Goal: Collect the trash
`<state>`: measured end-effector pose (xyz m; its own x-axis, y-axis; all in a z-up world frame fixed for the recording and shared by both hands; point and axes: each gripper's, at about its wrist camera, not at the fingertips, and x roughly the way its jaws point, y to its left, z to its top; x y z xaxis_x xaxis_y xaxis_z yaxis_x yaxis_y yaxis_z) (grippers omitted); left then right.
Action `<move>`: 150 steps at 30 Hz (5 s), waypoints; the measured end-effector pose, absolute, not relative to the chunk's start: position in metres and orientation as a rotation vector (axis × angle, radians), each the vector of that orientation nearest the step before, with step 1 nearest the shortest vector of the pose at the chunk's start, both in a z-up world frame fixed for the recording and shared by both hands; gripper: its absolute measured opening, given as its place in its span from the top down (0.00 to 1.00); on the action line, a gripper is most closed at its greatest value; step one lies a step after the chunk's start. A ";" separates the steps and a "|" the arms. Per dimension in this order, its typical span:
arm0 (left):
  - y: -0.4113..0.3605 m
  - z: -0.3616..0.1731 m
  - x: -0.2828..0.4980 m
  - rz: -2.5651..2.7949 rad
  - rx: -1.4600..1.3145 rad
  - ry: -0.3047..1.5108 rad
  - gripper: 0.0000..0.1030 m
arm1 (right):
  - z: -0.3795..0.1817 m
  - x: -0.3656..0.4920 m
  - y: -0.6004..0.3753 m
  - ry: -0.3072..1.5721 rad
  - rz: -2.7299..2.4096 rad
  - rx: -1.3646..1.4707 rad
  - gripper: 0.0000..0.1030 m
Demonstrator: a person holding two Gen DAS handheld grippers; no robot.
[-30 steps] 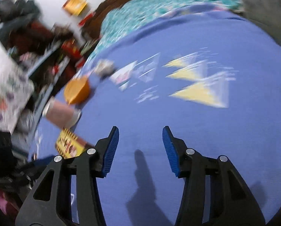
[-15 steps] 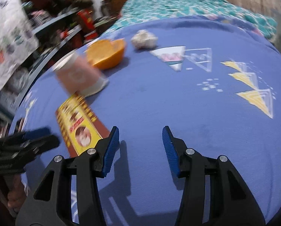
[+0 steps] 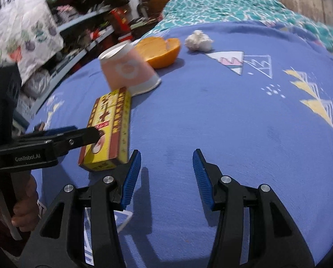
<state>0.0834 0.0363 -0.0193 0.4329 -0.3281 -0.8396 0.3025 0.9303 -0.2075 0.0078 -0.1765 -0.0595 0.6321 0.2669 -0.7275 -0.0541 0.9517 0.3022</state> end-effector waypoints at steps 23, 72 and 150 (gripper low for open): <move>0.019 -0.024 0.092 -0.391 -0.033 1.039 0.37 | -0.040 0.031 -0.208 0.793 0.156 0.412 0.28; -0.109 -0.032 0.056 -0.772 0.137 1.027 0.31 | -0.029 -0.080 -0.296 0.748 -0.185 0.221 0.58; -0.624 -0.011 0.010 -1.271 0.526 1.001 0.20 | -0.043 -0.130 -0.682 0.684 -0.787 0.339 0.70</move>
